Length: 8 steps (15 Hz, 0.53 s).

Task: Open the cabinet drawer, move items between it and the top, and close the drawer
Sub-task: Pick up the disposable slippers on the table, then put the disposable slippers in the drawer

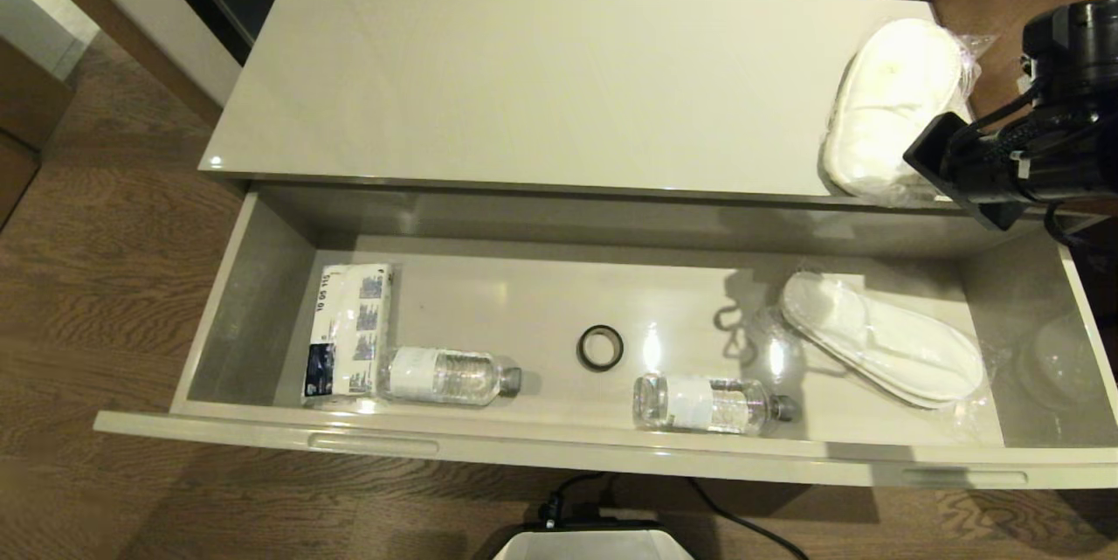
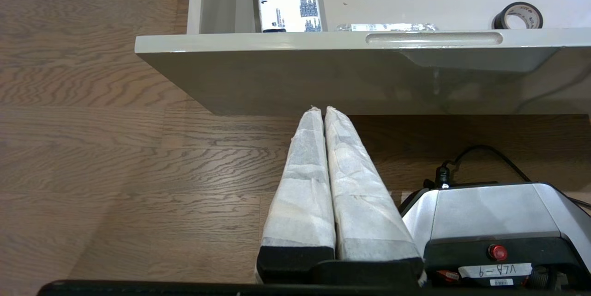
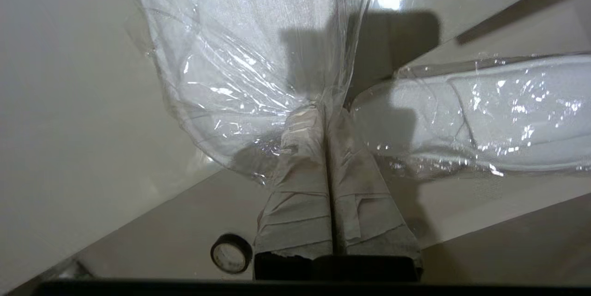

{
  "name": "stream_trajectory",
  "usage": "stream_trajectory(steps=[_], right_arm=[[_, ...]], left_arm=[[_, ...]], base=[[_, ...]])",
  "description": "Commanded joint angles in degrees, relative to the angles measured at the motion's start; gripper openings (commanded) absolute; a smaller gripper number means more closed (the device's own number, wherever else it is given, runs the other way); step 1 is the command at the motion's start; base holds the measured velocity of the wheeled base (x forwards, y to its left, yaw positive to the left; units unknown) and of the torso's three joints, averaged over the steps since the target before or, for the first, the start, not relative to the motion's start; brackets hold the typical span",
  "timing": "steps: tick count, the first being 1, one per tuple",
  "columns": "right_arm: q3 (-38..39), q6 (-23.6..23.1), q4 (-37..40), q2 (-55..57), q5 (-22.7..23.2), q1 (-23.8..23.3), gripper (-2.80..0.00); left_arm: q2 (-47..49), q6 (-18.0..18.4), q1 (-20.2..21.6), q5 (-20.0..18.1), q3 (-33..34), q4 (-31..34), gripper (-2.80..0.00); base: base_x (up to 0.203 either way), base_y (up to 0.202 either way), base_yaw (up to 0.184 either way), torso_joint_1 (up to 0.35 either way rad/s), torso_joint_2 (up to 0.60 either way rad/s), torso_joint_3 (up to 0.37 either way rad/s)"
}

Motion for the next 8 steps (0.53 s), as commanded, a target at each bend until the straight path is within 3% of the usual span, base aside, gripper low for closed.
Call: stream_trajectory(steps=[1,3,8], right_arm=[[0.0,0.2,3.8,-3.2,4.2,0.1,-2.8],[1.2,0.3,8.2,-4.8,7.5,0.1,-2.8],[7.9,0.1,11.3,-10.1,7.8,0.8,-2.8]], left_arm=[[0.1,0.0,0.1,0.0,0.0,0.0,-2.8],[0.1,0.0,0.0,0.0,0.0,0.0,-2.8],[0.1,0.0,0.0,0.0,0.0,0.0,-2.8]], base=[[0.0,0.0,0.0,0.0,0.0,0.0],[0.0,0.0,0.0,0.0,0.0,0.0],[0.0,0.0,0.0,0.0,0.0,0.0]])
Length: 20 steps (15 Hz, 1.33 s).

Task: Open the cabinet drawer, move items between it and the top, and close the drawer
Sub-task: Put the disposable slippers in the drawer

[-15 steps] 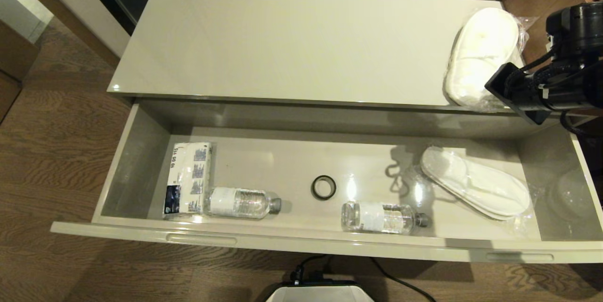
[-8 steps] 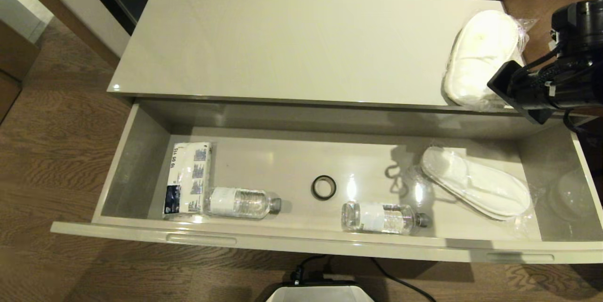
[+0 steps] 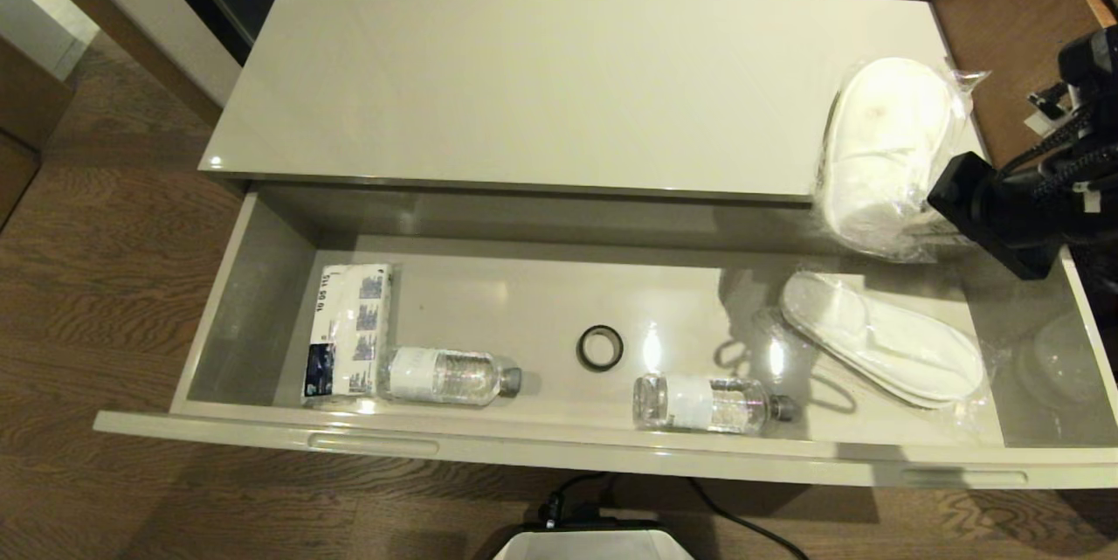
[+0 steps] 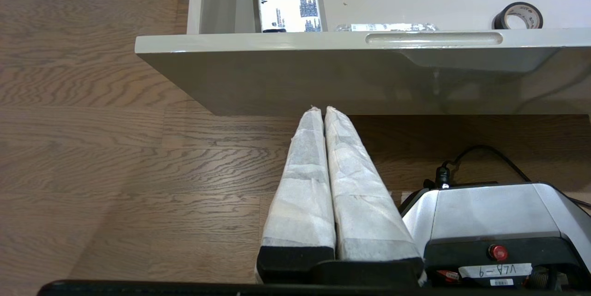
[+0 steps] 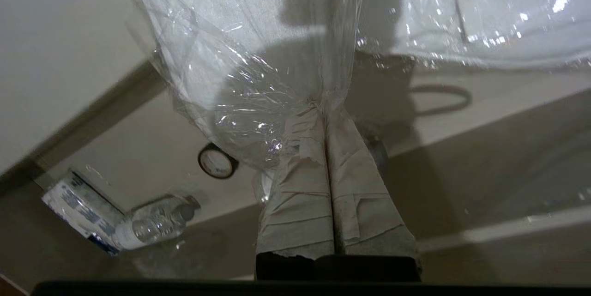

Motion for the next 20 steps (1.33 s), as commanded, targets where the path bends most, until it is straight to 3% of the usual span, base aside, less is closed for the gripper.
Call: stream_trajectory(steps=[1,11,20], right_arm=[[3.5,0.1,2.0,-5.2,0.1,0.7,-2.8],[24.2,-0.1,8.0,-23.6,0.2,2.7,-2.8],[31.0,-0.2,7.1,-22.8,3.3,2.9,-2.8]], left_arm=[[0.1,0.0,0.0,0.0,0.0,0.0,-2.8],[0.1,0.0,0.1,0.0,0.0,0.0,-2.8],[0.1,0.0,0.0,0.0,0.0,0.0,-2.8]], base=[[0.0,0.0,0.0,0.0,0.0,0.0],[0.0,0.0,0.0,0.0,0.0,0.0],[0.0,0.0,0.0,0.0,0.0,0.0]])
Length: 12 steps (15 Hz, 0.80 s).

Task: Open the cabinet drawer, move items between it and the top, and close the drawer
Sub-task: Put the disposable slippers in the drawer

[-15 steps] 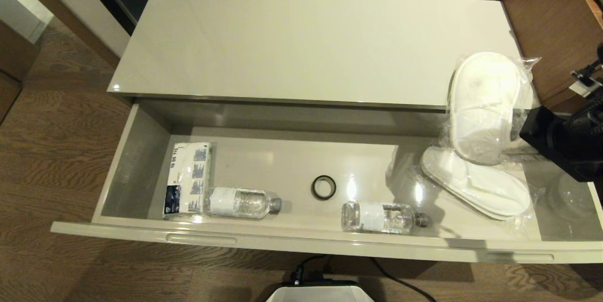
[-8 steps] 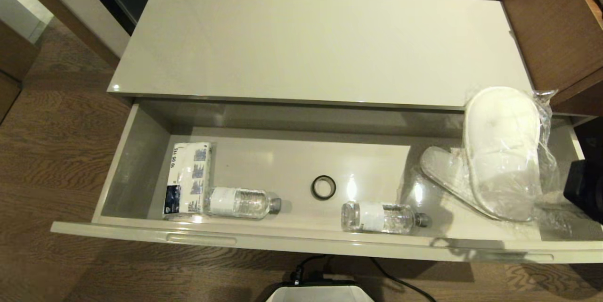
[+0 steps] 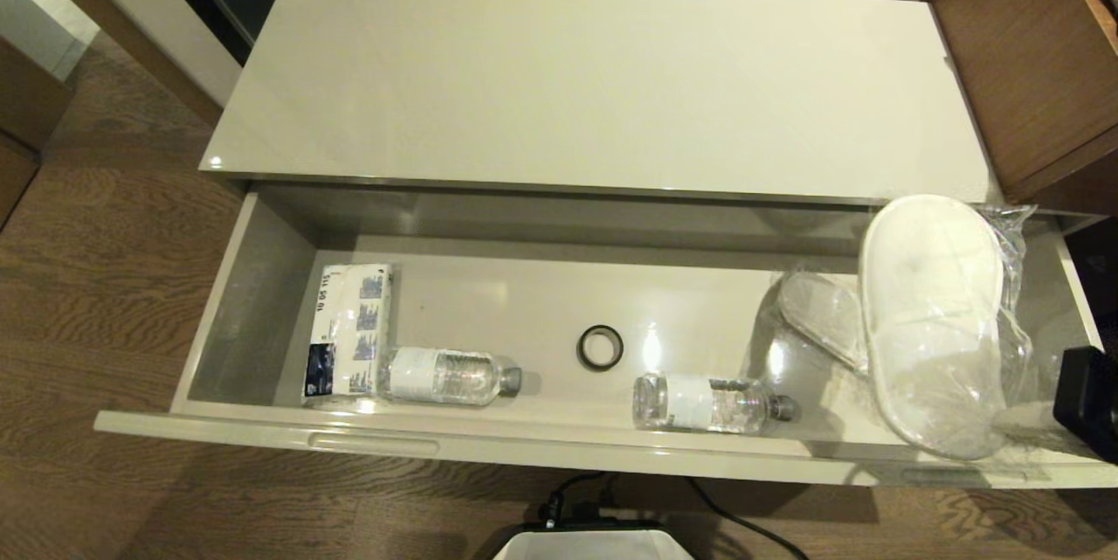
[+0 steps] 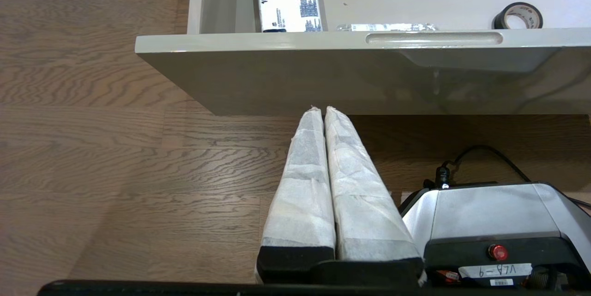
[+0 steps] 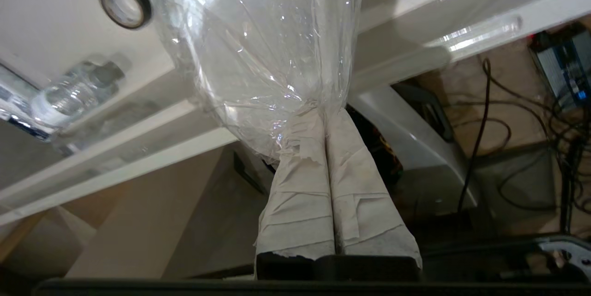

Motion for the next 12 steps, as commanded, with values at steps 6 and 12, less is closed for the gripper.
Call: stream_trajectory(steps=[6,12], right_arm=[[4.1,0.7,-0.3,2.4,1.8,2.2,-2.8],[6.8,1.4,-13.0,11.2,1.4,2.1,-2.8]], left_arm=[[0.1,0.0,0.1,0.0,0.0,0.0,-2.8],[0.1,0.0,0.0,0.0,0.0,0.0,-2.8]], base=[[0.0,0.0,0.0,0.0,0.0,0.0],[0.0,0.0,0.0,0.0,0.0,0.0]])
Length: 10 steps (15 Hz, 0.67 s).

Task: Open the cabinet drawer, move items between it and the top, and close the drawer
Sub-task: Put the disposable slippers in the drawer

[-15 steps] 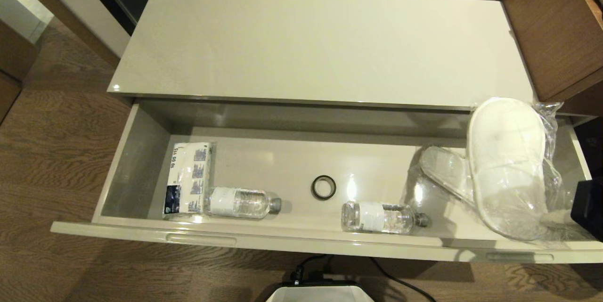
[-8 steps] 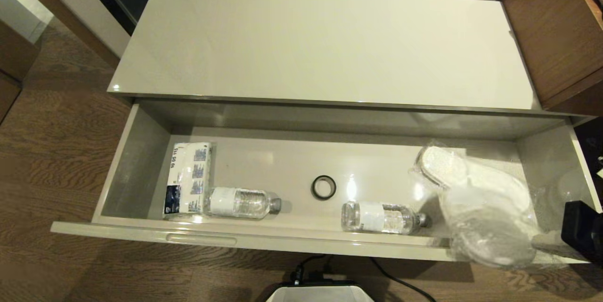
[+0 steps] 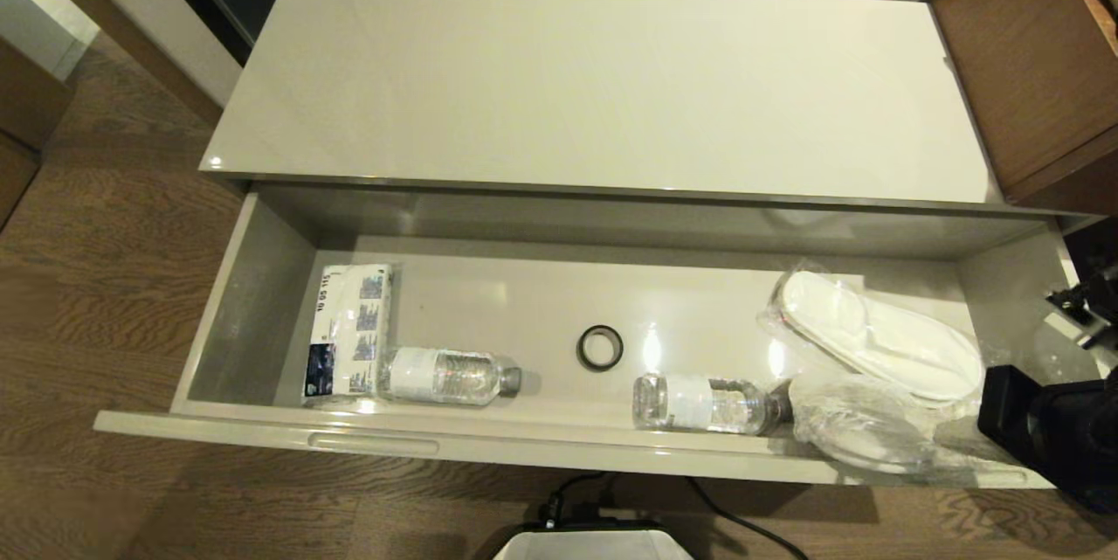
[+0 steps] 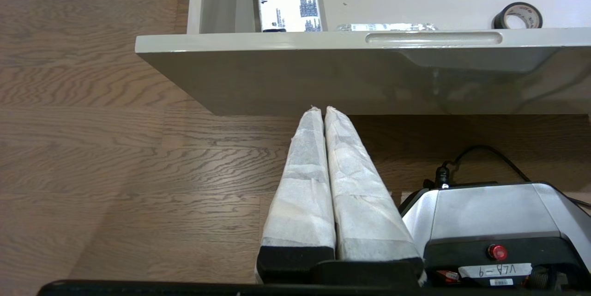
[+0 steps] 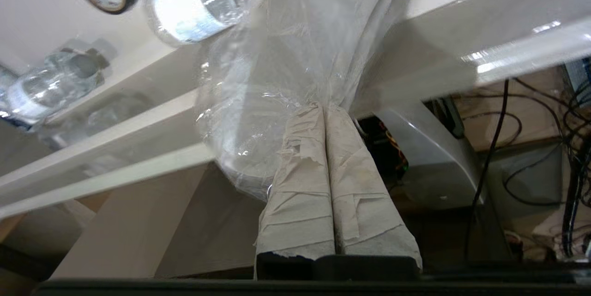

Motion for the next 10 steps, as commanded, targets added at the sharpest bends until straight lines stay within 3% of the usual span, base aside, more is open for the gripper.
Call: stream_trajectory(steps=[1,5,10], right_arm=[[0.3,1.0,-3.1,5.6,-0.1,-0.2,-2.8],[-1.5,1.2,-12.8,12.7,-0.9,-3.3,-2.8],[-6.3,1.2,-20.5,24.9,-7.9,-5.5,-2.8]], left_arm=[[0.1,0.0,0.0,0.0,0.0,0.0,-2.8],[0.1,0.0,0.1,0.0,0.0,0.0,-2.8],[0.1,0.0,0.0,0.0,0.0,0.0,-2.8]], base=[[0.0,0.0,0.0,0.0,0.0,0.0],[0.0,0.0,0.0,0.0,0.0,0.0],[0.0,0.0,0.0,0.0,0.0,0.0]])
